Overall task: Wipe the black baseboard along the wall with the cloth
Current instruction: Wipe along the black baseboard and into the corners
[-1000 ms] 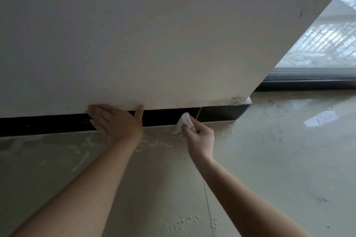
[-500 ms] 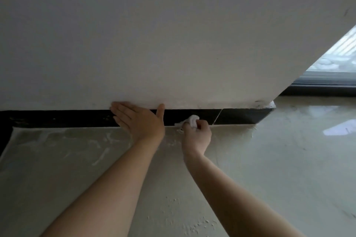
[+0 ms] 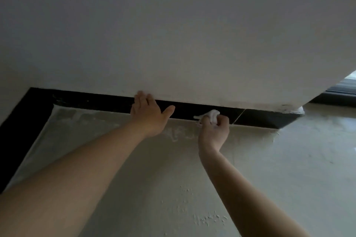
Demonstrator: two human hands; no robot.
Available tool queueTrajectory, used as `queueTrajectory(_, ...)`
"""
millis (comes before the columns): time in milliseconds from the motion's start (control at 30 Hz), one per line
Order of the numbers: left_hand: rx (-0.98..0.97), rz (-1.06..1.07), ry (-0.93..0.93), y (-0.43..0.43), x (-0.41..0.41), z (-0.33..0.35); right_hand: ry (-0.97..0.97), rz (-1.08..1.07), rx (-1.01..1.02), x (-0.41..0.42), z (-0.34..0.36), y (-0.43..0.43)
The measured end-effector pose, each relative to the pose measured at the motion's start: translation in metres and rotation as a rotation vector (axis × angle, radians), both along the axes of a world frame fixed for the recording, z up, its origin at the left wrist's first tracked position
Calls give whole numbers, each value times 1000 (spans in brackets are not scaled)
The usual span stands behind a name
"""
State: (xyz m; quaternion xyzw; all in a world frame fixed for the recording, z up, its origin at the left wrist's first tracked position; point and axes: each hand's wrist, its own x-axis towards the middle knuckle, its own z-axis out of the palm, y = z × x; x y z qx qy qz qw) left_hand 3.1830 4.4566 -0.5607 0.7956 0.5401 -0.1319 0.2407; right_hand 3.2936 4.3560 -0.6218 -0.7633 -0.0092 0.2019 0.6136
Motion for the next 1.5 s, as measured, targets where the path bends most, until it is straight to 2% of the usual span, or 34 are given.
queueTrajectory(233, 28, 33, 105, 12, -42, 8, -137, 392, -38, -41, 4, 16)
queueTrajectory(333, 68, 157, 91, 30, -69, 7, -154, 322, -28, -30, 9, -5)
queueTrajectory(500, 202, 410, -15, 65, -95, 6, -122, -32, -56, 3, 8, -16)
queueTrajectory(600, 219, 428, -12, 77, -98, -2, -101, -118, -44, 2, 10, -5)
queueTrajectory(733, 147, 418, -35, 84, -97, -8, -145, -103, -51, -32, 16, 25)
queueTrajectory(833, 123, 360, -21, 94, -100, -12, -193, 37, -72, -64, 13, 45)
queueTrajectory(1000, 131, 344, -89, 94, -107, -16, -289, 453, -228, -69, 16, 48)
queueTrajectory(1200, 118, 330, -182, 87, -110, -11, -416, 750, -638, -38, 66, 35)
queueTrajectory(1300, 124, 279, -199, 84, -117, -8, -418, 825, -798, -35, 84, 42)
queueTrajectory(1367, 128, 228, -180, 83, -124, -11, -422, 734, -846, -38, 77, 48)
queueTrajectory(1400, 131, 202, -175, 83, -128, -12, -385, 623, -812, -41, 66, 50)
queueTrajectory(1500, 171, 122, -138, 86, -137, -15, -104, 174, -527, -62, 34, 48)
